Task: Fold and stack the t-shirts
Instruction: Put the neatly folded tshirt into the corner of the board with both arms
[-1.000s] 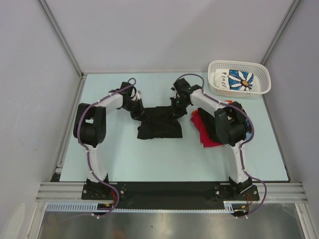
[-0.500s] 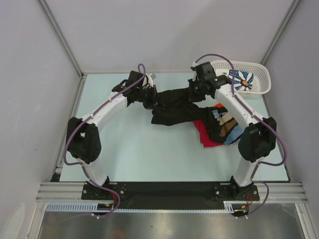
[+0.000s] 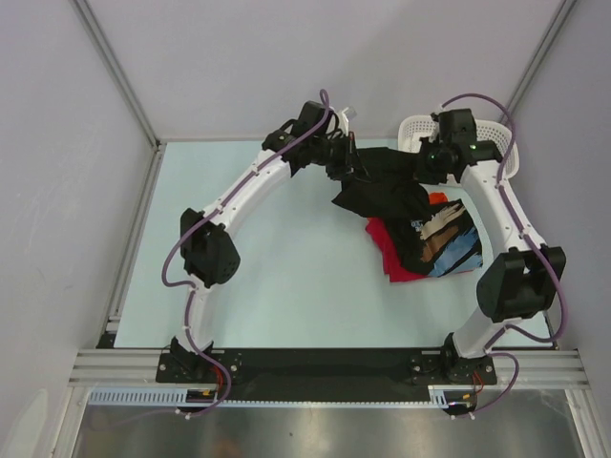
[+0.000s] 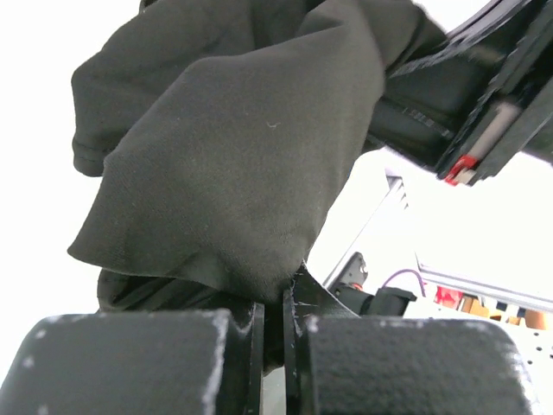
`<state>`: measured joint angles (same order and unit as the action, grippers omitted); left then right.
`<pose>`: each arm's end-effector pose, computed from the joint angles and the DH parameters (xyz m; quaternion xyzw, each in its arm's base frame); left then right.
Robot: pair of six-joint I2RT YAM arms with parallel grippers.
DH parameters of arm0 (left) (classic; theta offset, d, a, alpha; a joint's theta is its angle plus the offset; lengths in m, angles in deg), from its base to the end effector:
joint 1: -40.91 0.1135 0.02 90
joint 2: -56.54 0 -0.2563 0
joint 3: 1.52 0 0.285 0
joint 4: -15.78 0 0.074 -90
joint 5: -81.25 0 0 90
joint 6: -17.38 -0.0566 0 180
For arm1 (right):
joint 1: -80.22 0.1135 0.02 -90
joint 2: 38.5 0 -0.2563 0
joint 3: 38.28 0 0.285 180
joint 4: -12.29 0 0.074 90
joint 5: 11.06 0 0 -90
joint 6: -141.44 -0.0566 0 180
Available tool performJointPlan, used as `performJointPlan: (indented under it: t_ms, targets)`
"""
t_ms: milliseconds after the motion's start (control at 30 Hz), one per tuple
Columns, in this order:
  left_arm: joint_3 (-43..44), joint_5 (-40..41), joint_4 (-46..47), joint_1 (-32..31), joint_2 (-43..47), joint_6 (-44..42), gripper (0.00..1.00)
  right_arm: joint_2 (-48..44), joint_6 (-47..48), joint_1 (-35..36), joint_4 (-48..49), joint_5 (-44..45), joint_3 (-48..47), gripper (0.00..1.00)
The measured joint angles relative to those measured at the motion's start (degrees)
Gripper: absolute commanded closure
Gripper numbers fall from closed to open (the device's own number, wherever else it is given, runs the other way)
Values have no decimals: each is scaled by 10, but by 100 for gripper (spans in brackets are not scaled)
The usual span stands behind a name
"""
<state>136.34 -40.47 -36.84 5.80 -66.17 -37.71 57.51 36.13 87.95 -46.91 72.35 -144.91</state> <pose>0.4169 -0.3295 0.3293 0.1224 0.8624 -0.4449 0.2080 0.4085 0.0620 0.3233 0.0414 0.9331 0.1232 0.3352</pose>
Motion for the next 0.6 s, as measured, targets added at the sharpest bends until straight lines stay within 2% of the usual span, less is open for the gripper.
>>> performJointPlan:
  t_ms: [367,600]
  targets:
    - [50,-33,13,-48,-41,32,100,-51,17,-99,-43,-50,10,100]
    - [83,-86,45,-95,-122,72,100,-85,32,-166,-57,-38,94,100]
